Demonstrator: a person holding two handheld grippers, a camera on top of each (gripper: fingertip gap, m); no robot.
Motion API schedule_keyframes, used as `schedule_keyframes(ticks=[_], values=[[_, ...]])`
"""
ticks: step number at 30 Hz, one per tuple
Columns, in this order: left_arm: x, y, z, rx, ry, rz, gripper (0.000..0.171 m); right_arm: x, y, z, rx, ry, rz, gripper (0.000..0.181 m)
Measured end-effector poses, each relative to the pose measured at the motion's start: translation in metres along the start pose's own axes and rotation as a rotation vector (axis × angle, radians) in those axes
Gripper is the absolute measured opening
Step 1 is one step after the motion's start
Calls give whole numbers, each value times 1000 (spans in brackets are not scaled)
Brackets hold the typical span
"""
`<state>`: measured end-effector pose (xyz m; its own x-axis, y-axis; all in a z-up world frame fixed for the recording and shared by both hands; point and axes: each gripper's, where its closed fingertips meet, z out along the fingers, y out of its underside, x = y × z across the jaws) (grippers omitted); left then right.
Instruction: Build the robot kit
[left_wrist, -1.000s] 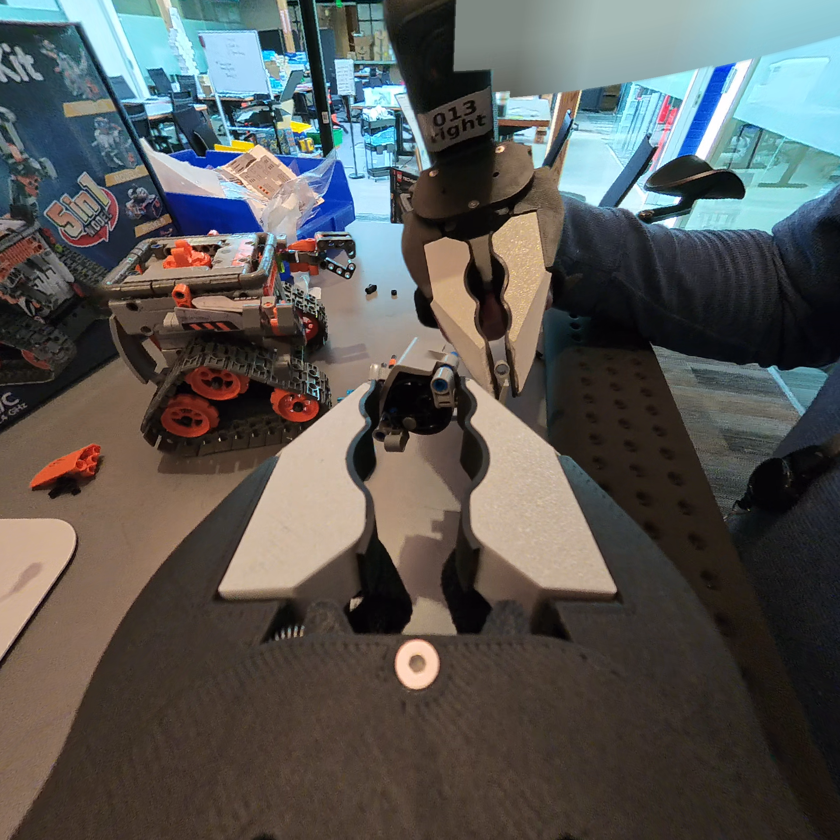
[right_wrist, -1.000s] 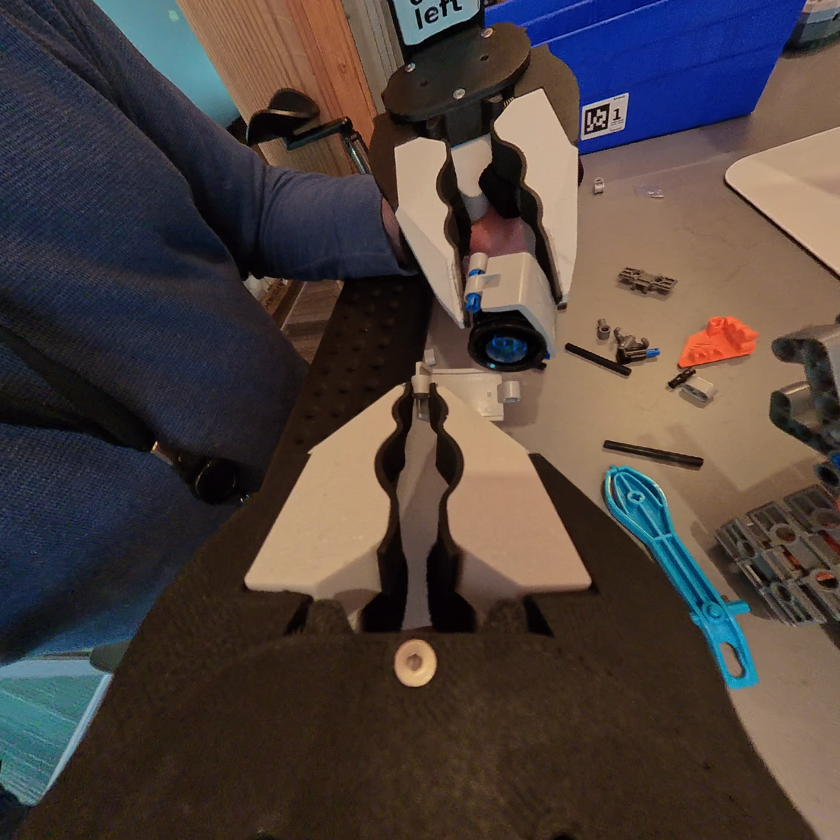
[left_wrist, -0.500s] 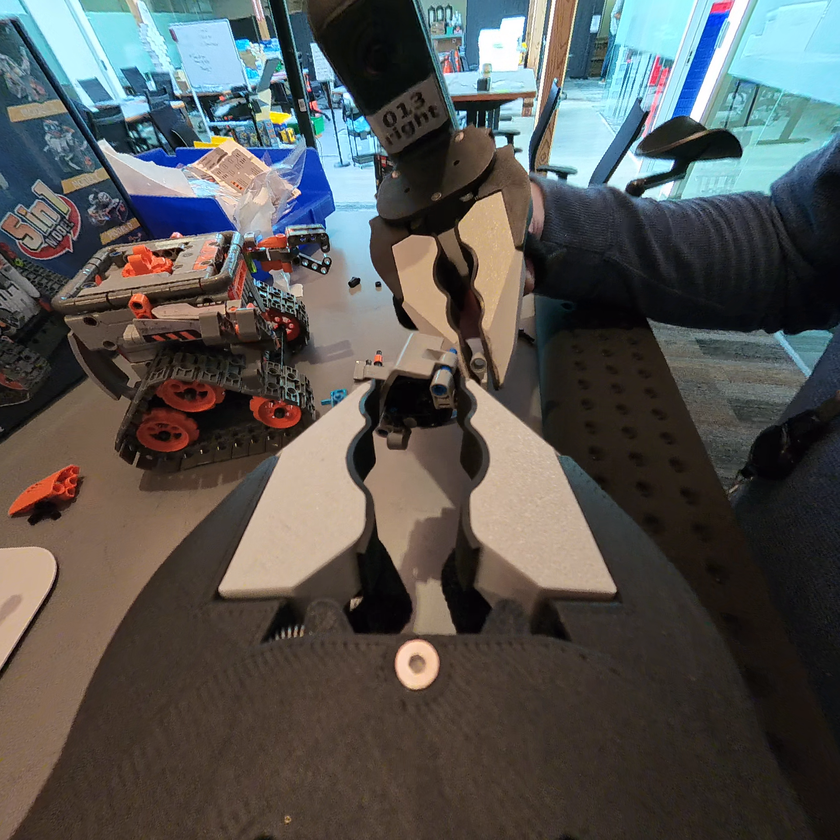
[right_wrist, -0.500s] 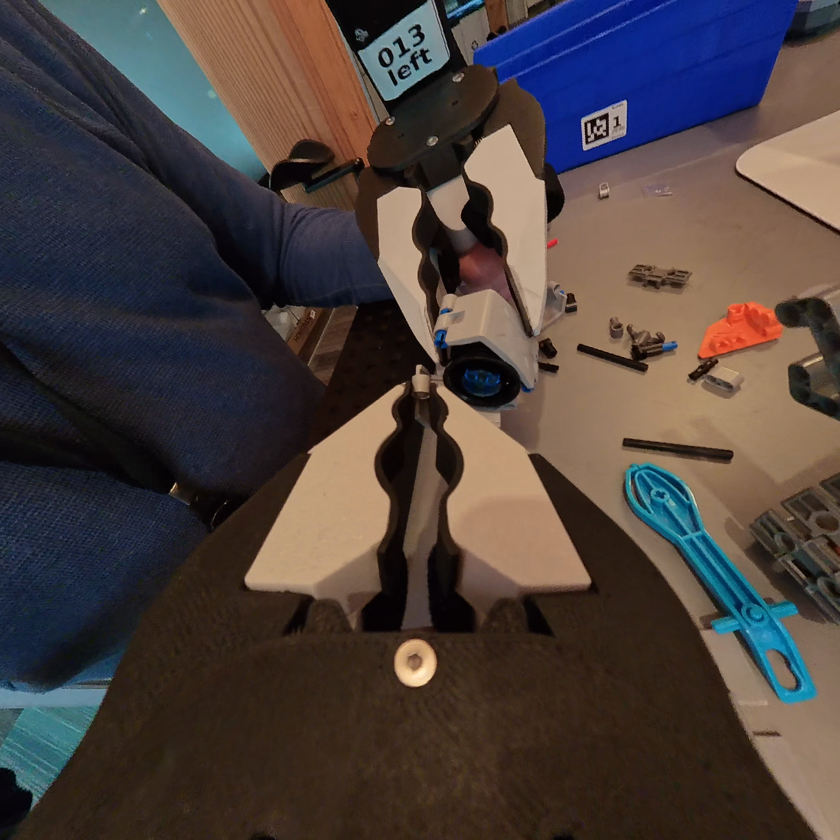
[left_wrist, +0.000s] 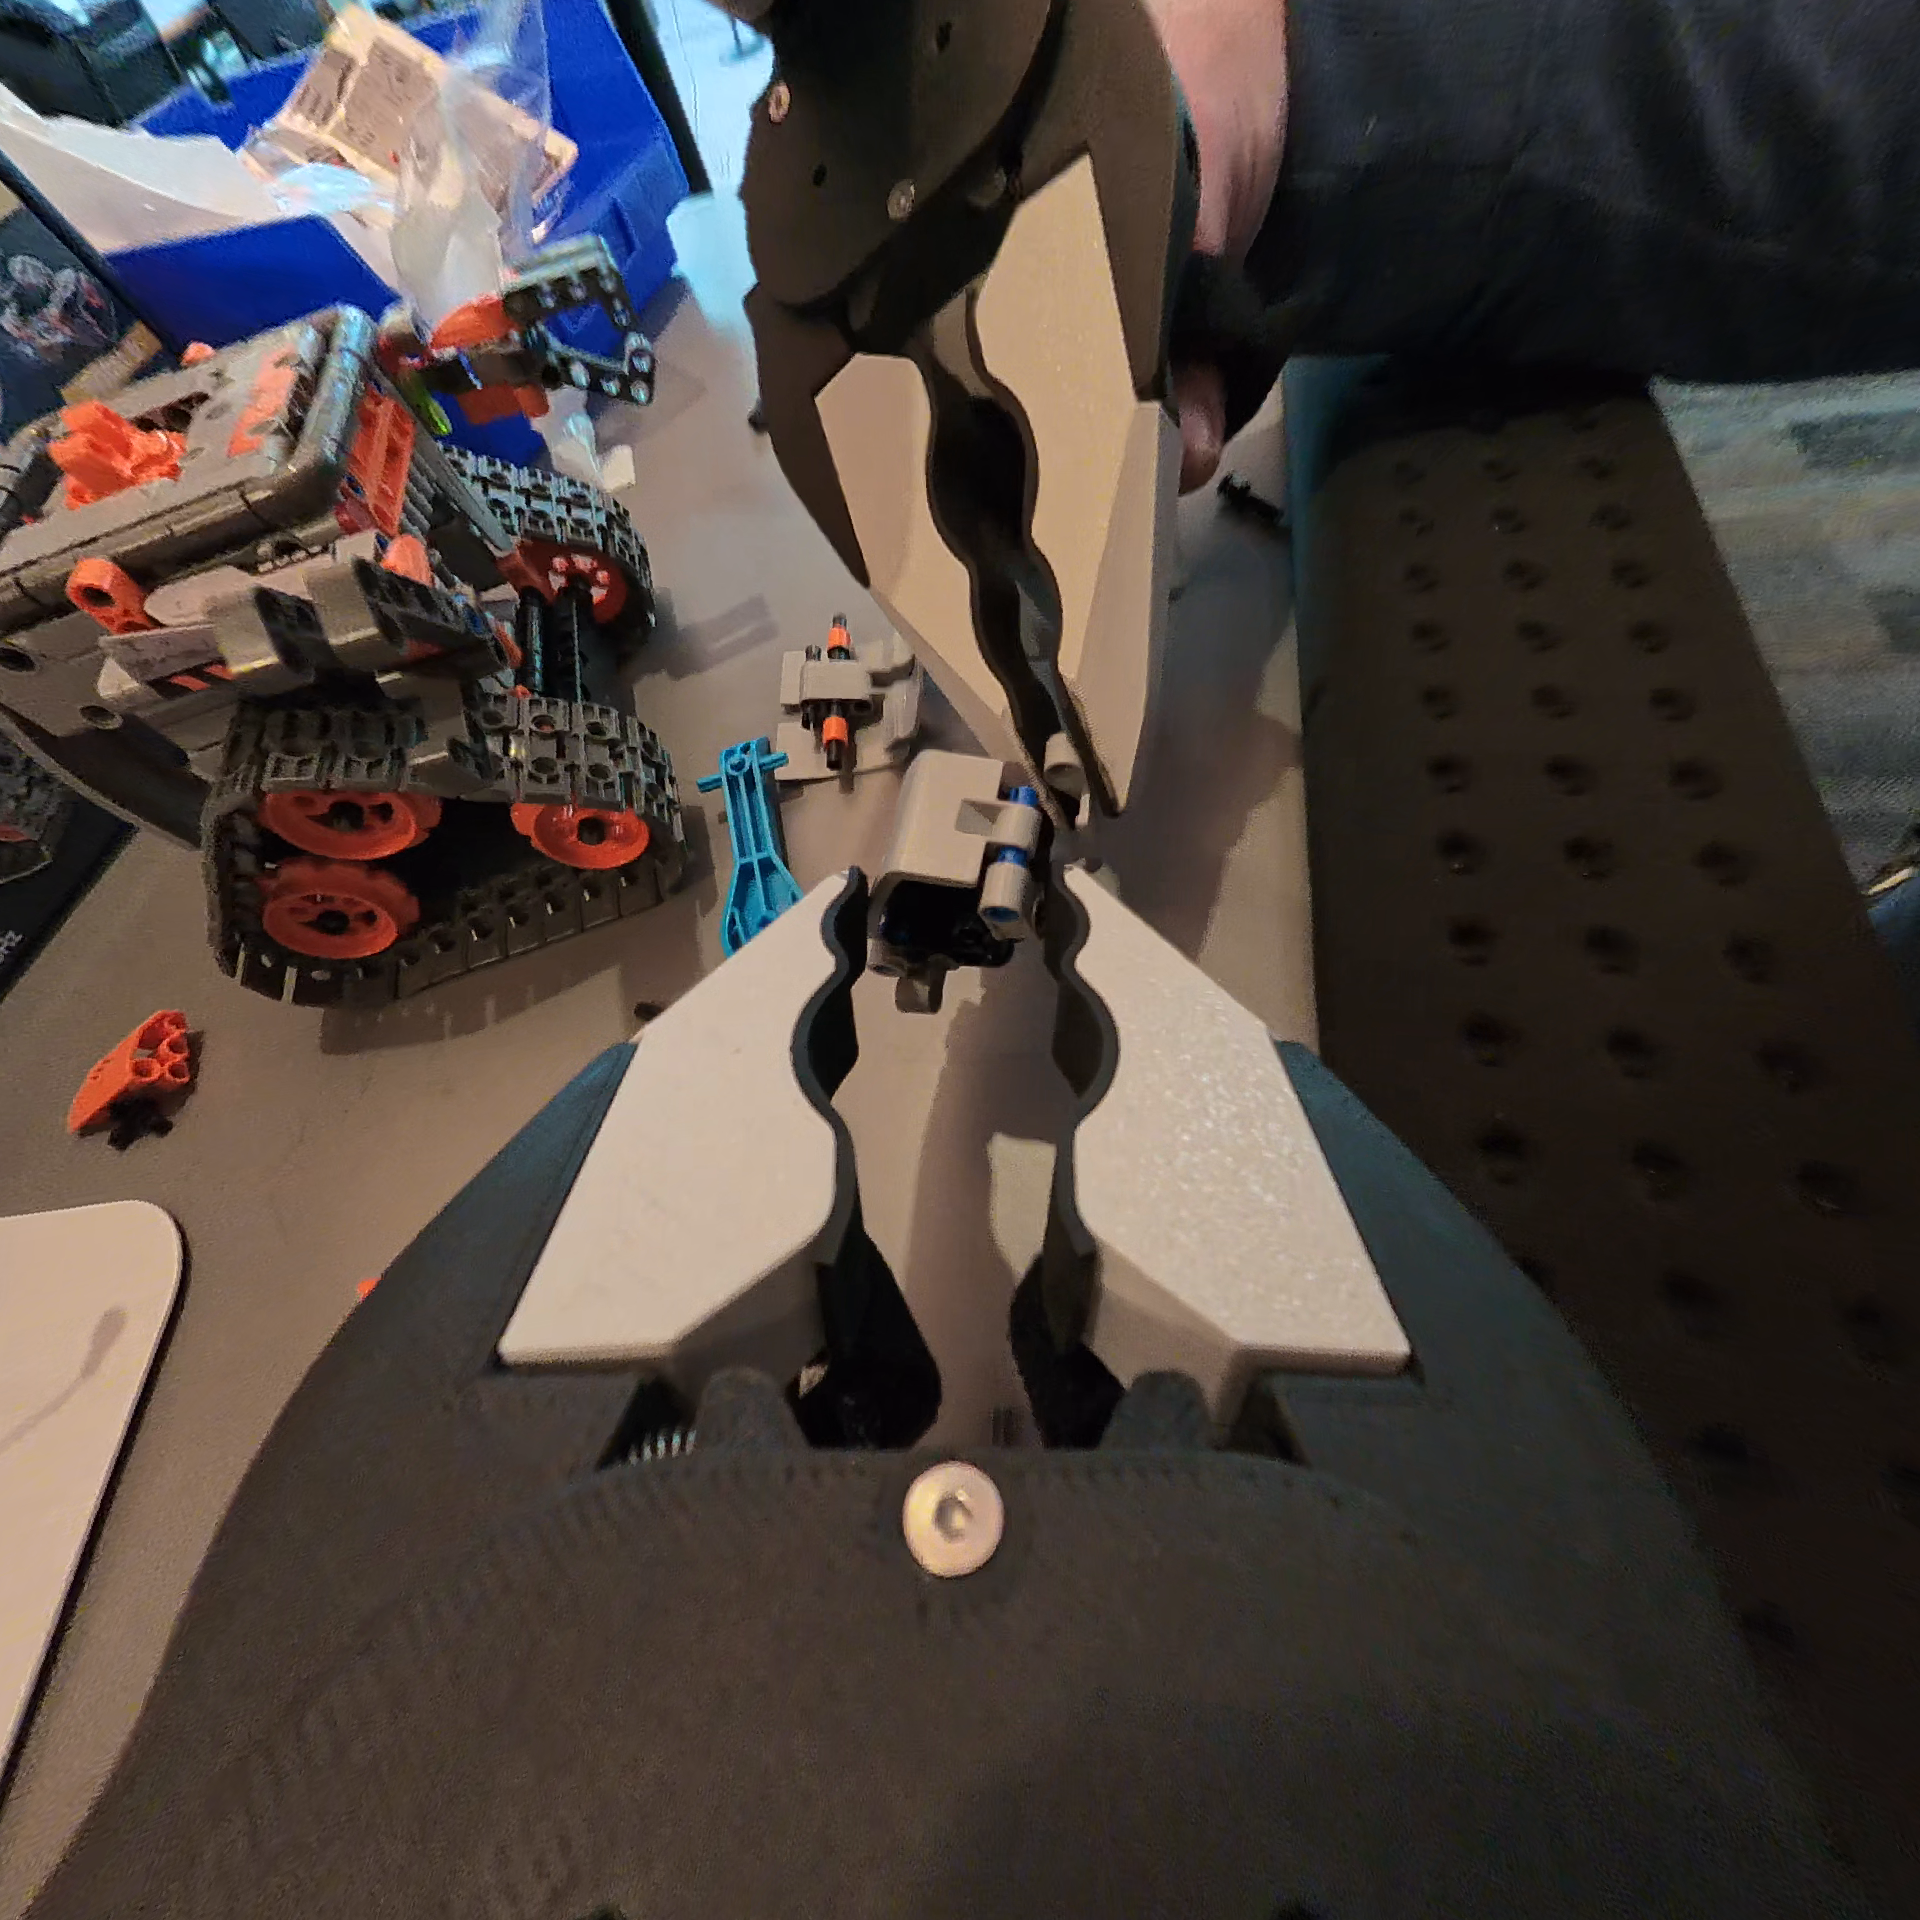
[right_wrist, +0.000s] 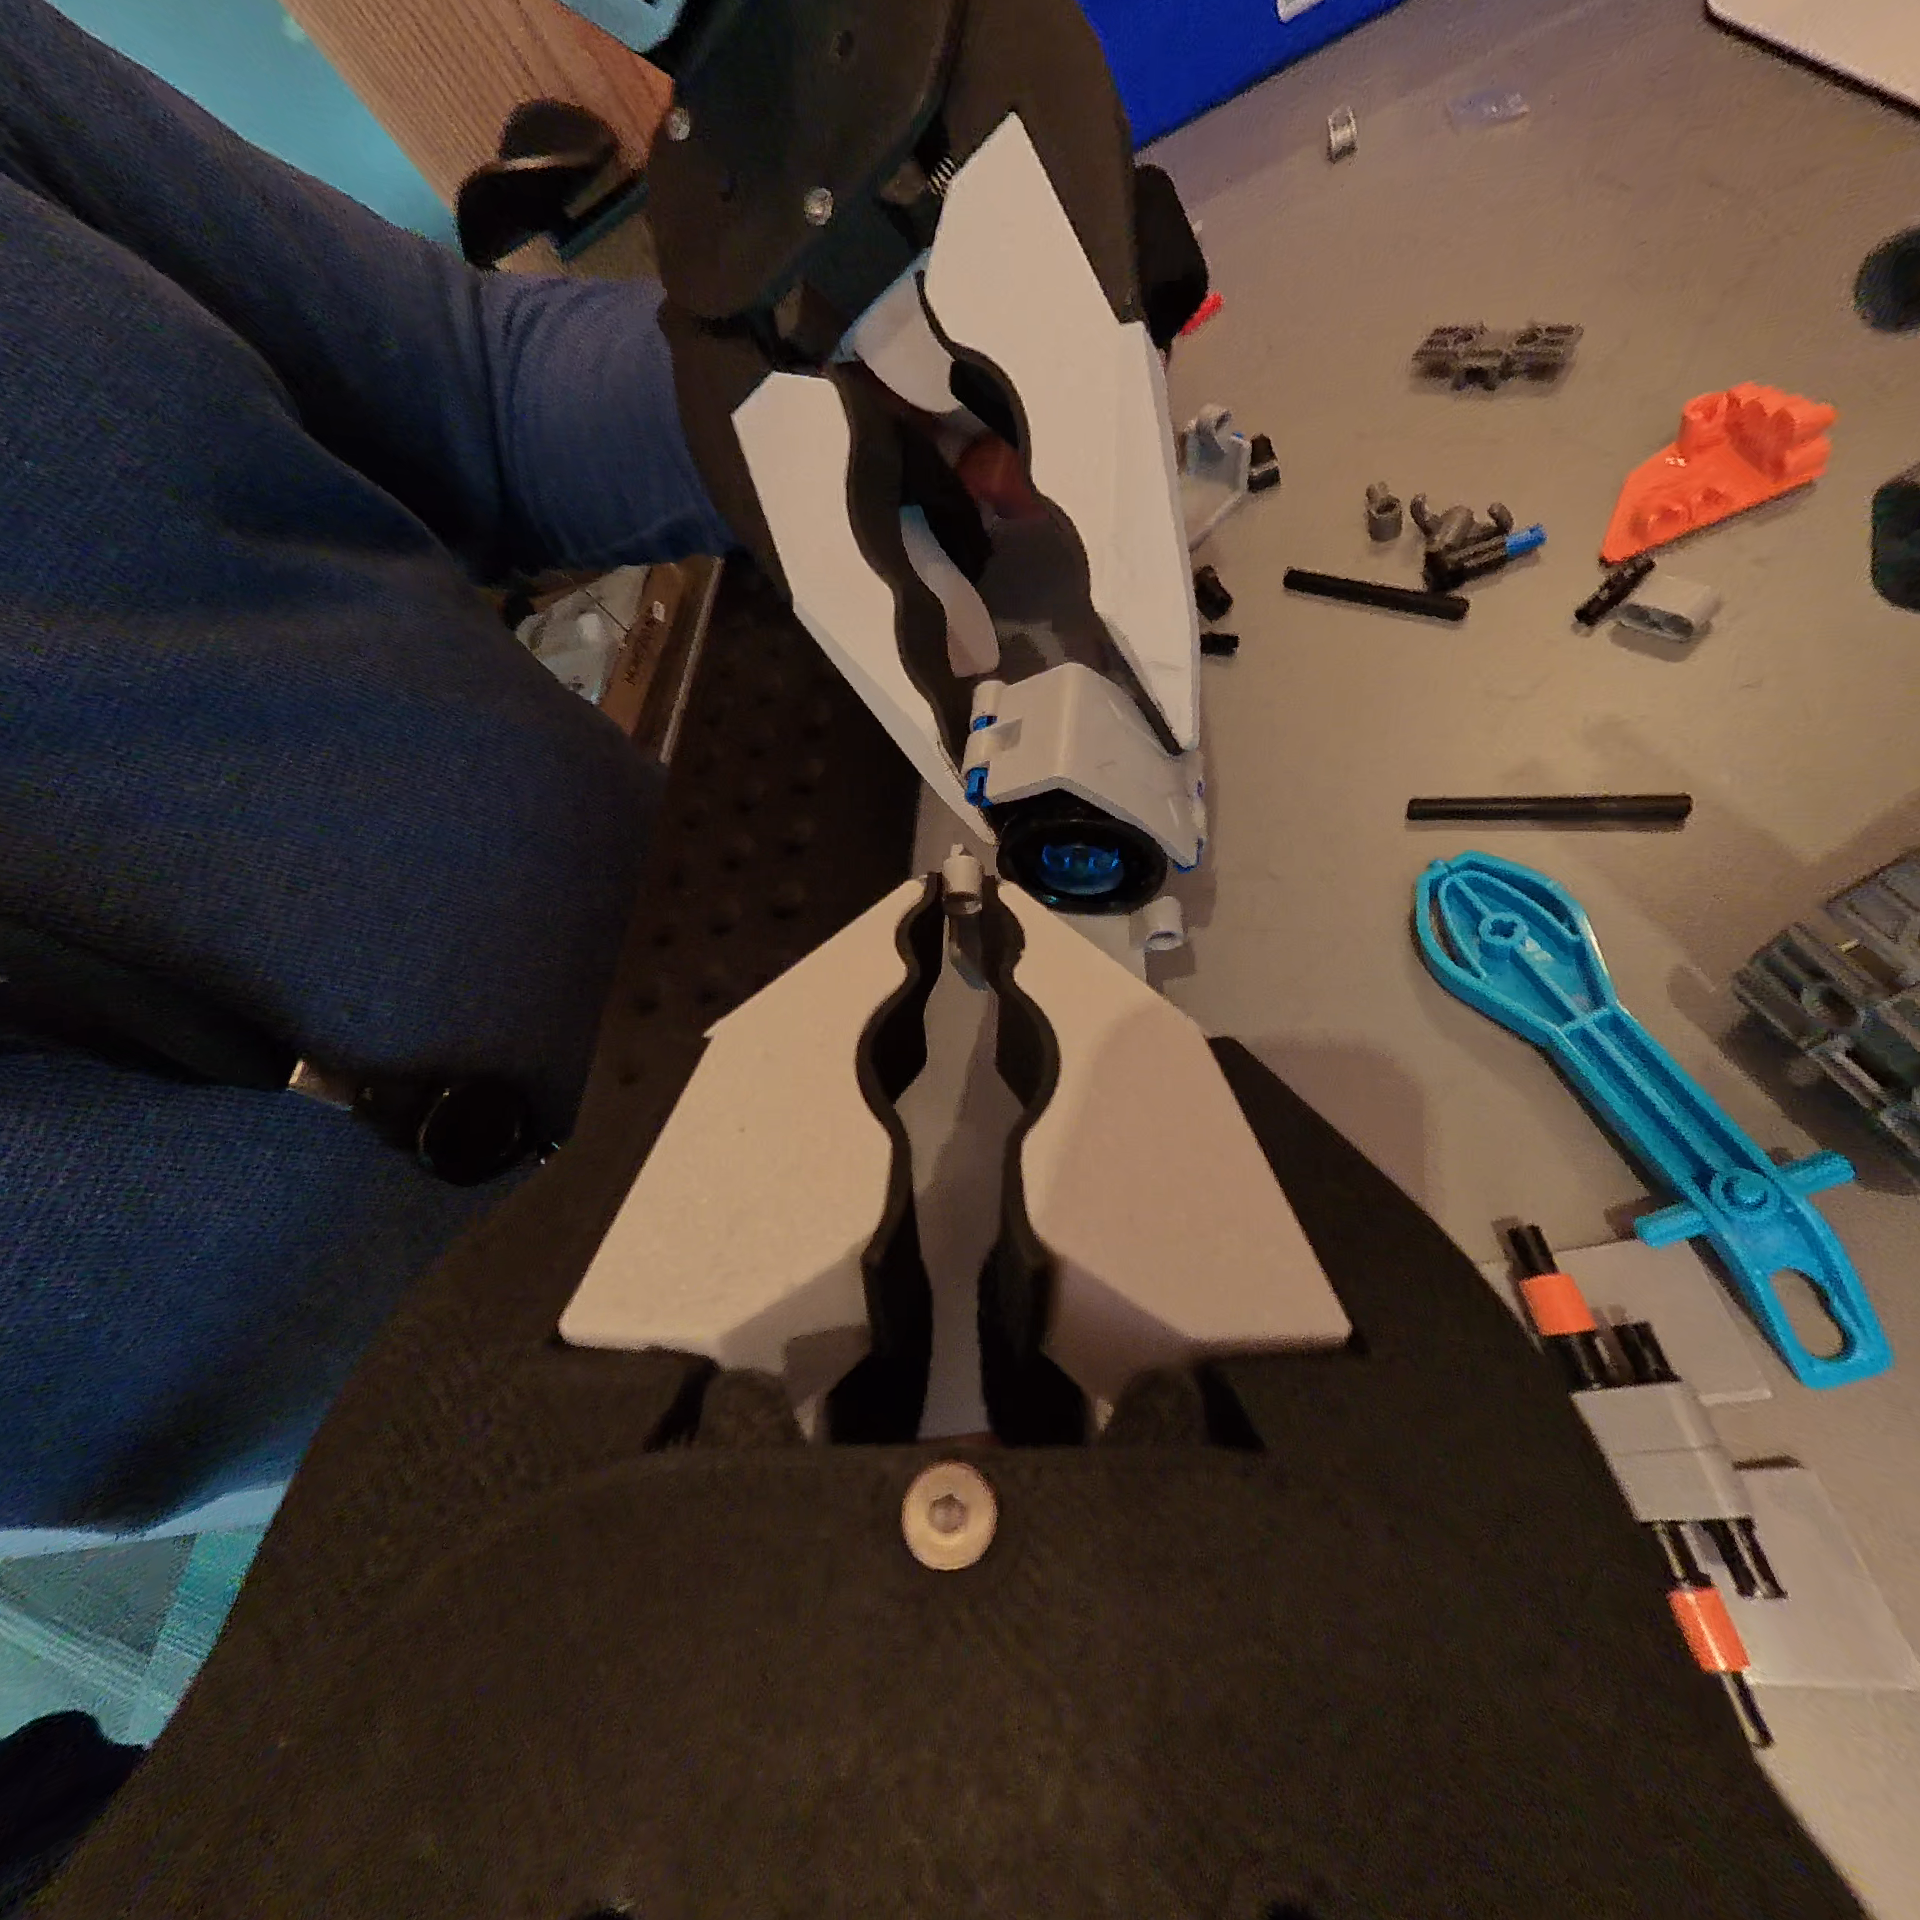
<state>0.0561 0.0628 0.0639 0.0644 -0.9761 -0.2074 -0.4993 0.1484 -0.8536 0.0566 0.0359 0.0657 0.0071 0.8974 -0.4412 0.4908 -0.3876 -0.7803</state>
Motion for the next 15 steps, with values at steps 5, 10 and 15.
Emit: schedule_keyframes(ticks=[5, 10, 15], values=[[4, 16, 10, -107, -21, 70, 31, 4, 9, 4, -40, 15, 34, 4], [10, 30, 19, -202, -31, 131, 31, 12, 19, 7, -88, 52, 47, 4], [10, 33, 21, -226, -38, 130, 31, 13, 19, 8, -88, 61, 48, 4]])
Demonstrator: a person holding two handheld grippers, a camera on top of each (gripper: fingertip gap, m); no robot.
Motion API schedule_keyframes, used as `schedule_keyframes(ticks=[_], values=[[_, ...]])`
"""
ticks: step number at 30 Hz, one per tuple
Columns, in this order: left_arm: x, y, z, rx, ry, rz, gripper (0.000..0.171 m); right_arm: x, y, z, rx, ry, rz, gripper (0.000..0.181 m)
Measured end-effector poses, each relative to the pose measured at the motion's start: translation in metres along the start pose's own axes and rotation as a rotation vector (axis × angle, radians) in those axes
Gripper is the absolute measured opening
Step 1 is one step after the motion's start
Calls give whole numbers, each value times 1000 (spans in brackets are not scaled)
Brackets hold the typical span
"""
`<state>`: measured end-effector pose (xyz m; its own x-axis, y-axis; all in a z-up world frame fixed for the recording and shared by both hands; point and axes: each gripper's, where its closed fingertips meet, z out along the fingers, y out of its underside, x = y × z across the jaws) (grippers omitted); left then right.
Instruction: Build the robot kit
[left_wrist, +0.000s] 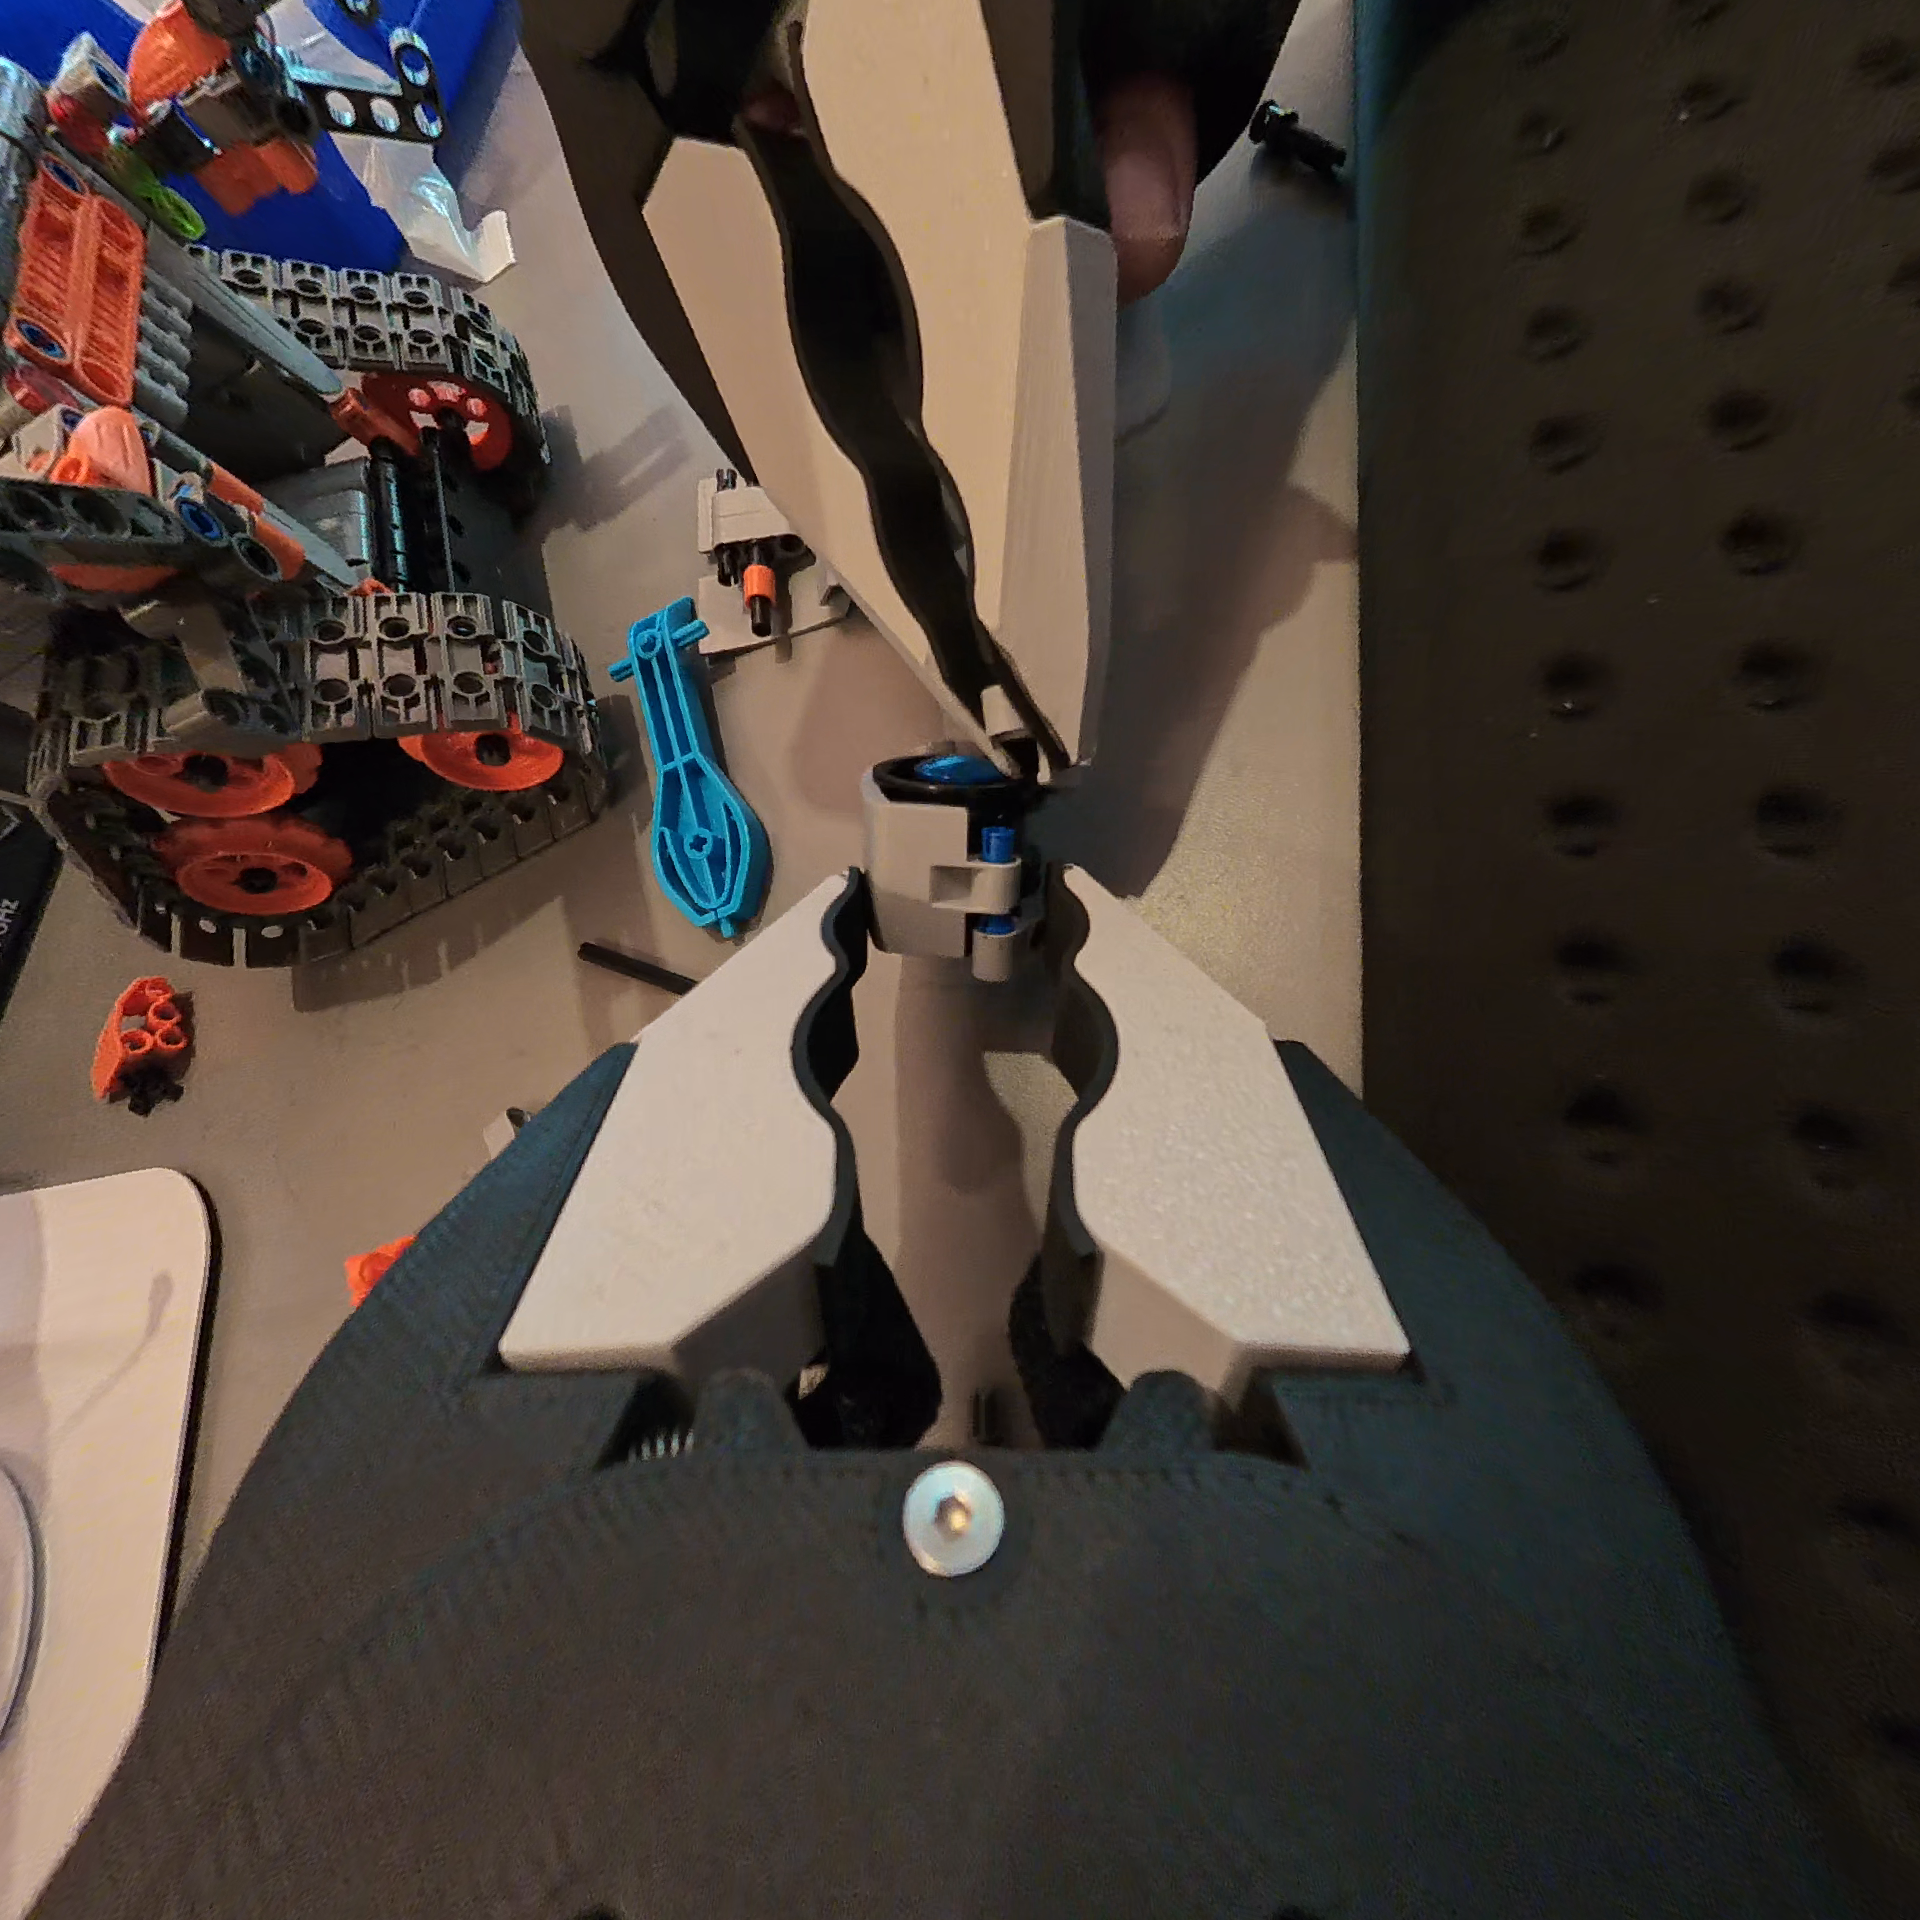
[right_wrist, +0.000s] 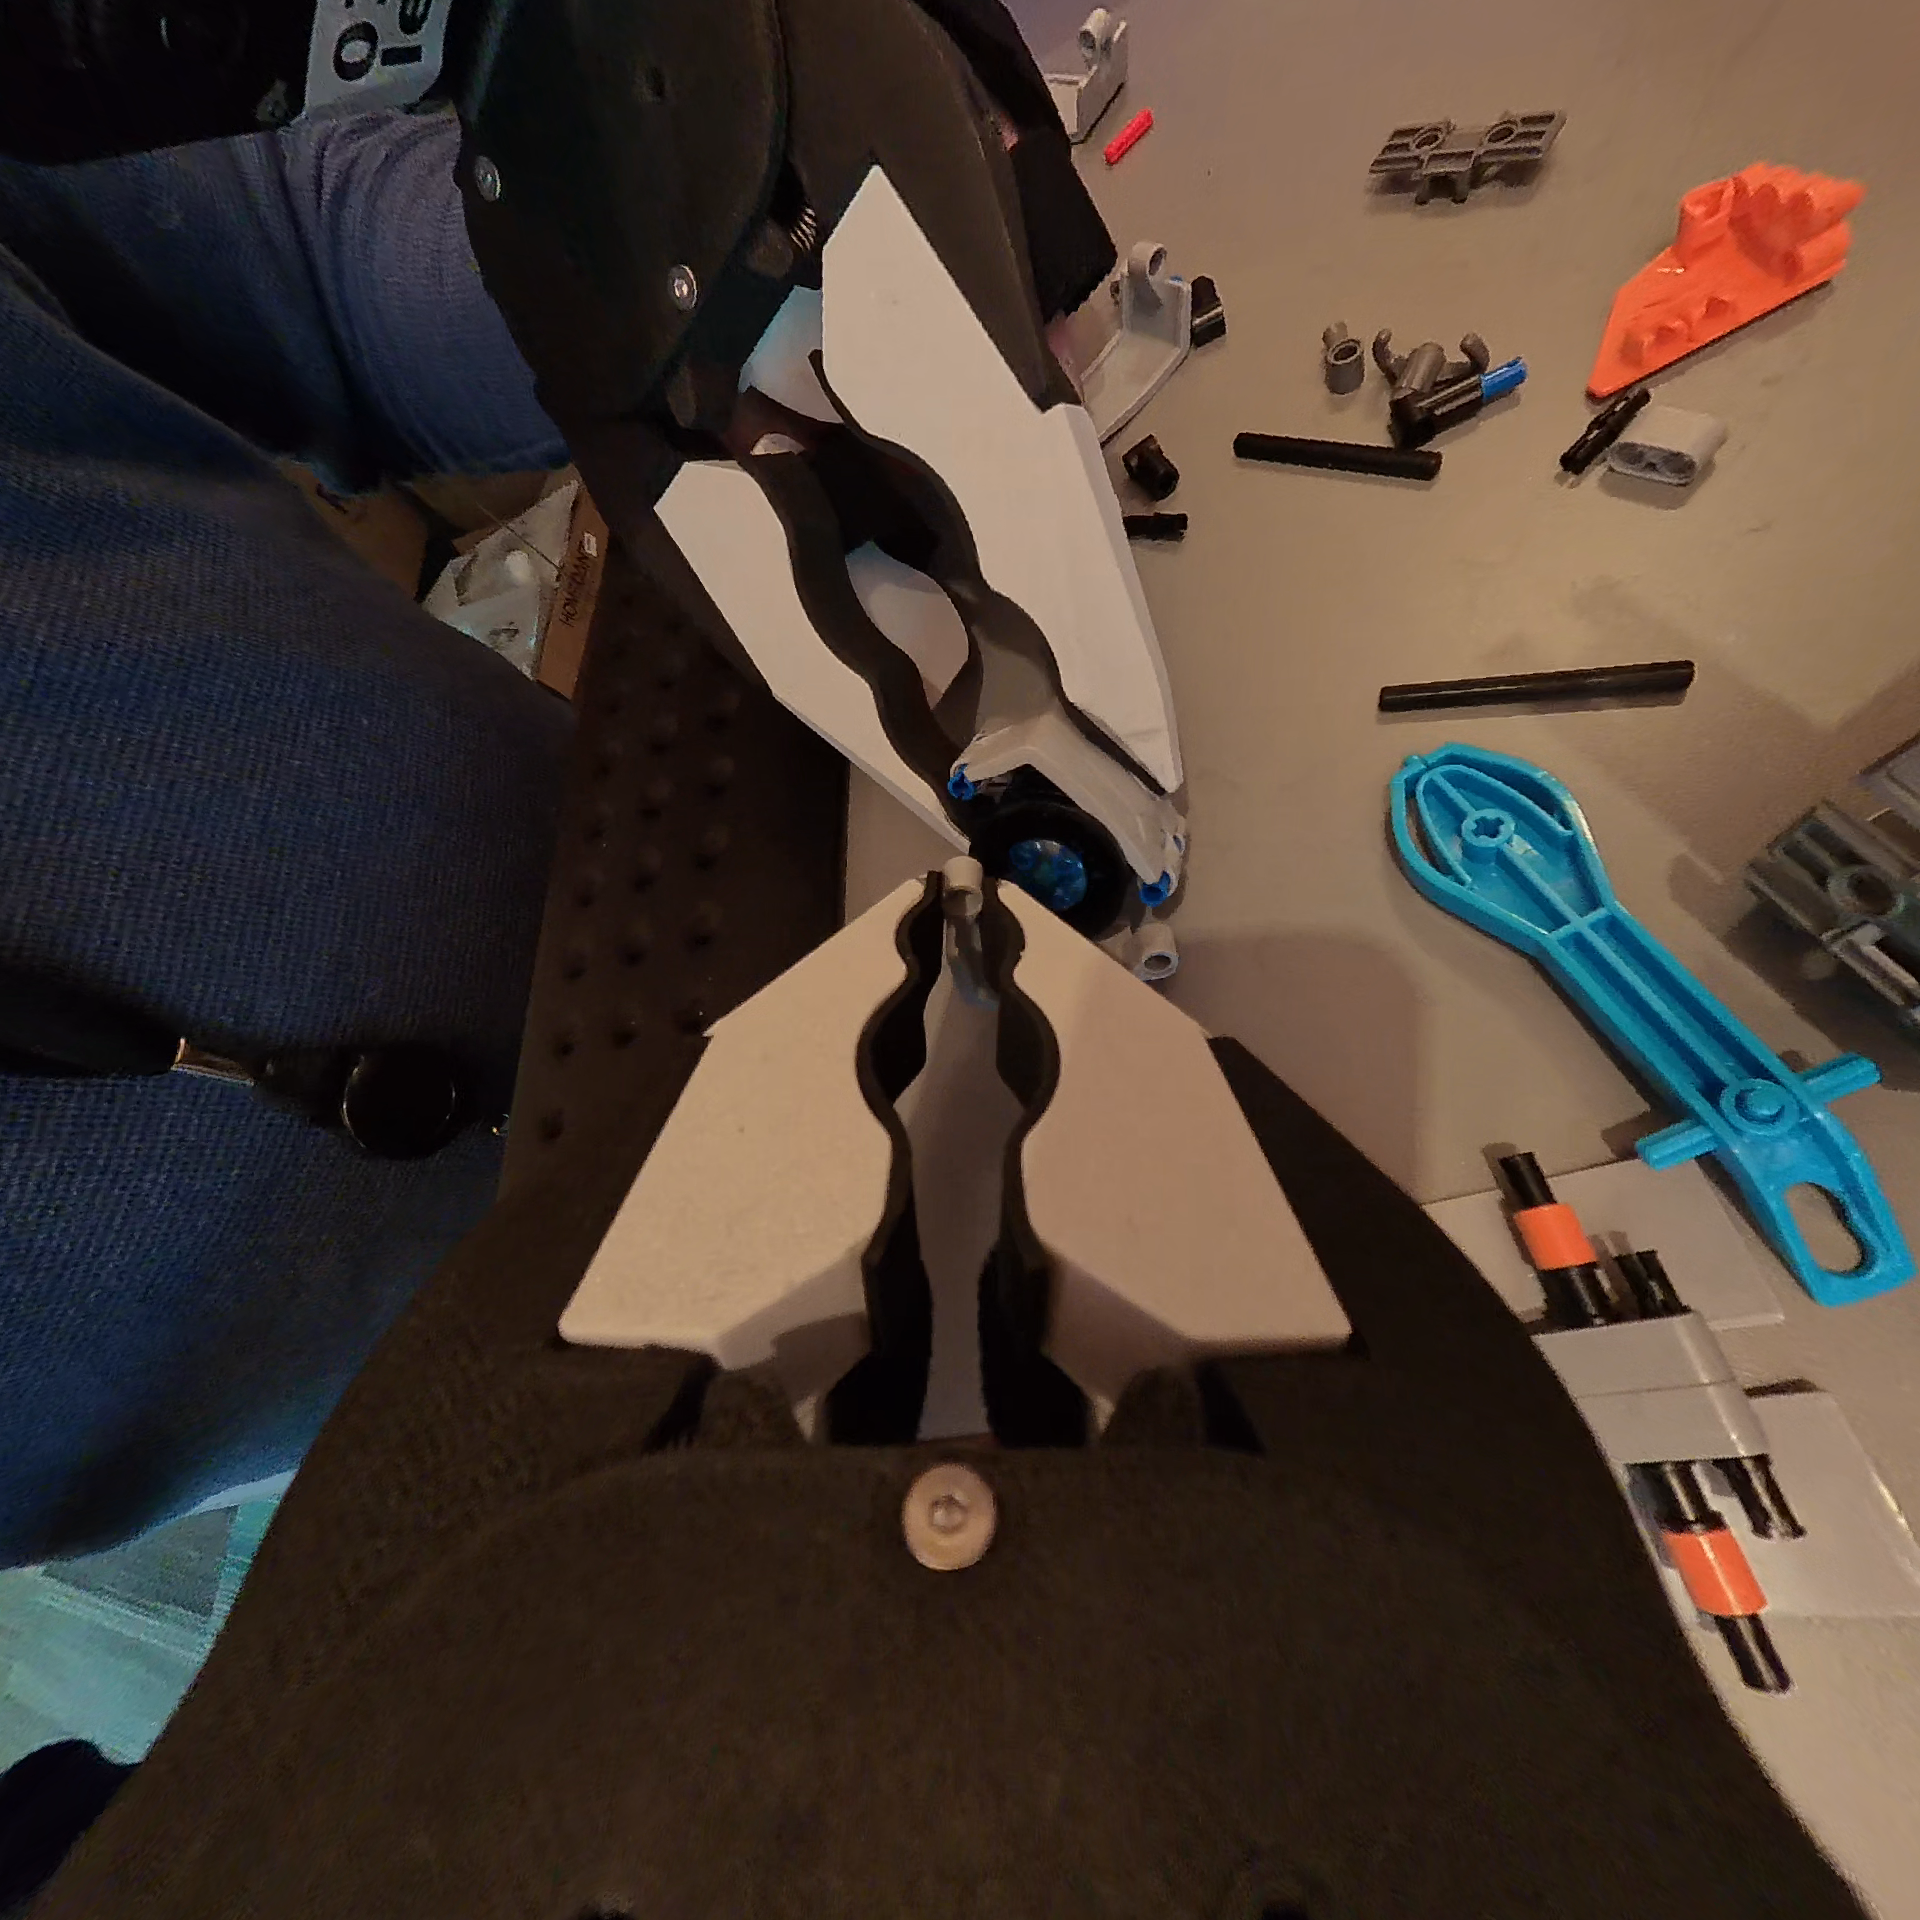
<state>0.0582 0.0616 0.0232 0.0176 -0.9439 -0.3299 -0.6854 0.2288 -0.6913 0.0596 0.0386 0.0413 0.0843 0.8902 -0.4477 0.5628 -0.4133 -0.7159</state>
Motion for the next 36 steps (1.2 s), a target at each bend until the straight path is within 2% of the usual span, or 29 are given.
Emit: schedule_keyframes(ticks=[8, 18, 25, 36], values=[[2, 1, 2, 0, 22, -22, 33, 1, 5, 3, -20, 0, 0, 4], [10, 0, -2, 27, 104, -75, 46, 4, 8, 2, -21, 7, -7, 4], [10, 4, -3, 14, 113, -87, 33, 4, 9, 0, -20, 5, -9, 4], [5, 4, 0, -11, 47, -44, 32, 7, 7, -2, -16, 40, -18, 4]])
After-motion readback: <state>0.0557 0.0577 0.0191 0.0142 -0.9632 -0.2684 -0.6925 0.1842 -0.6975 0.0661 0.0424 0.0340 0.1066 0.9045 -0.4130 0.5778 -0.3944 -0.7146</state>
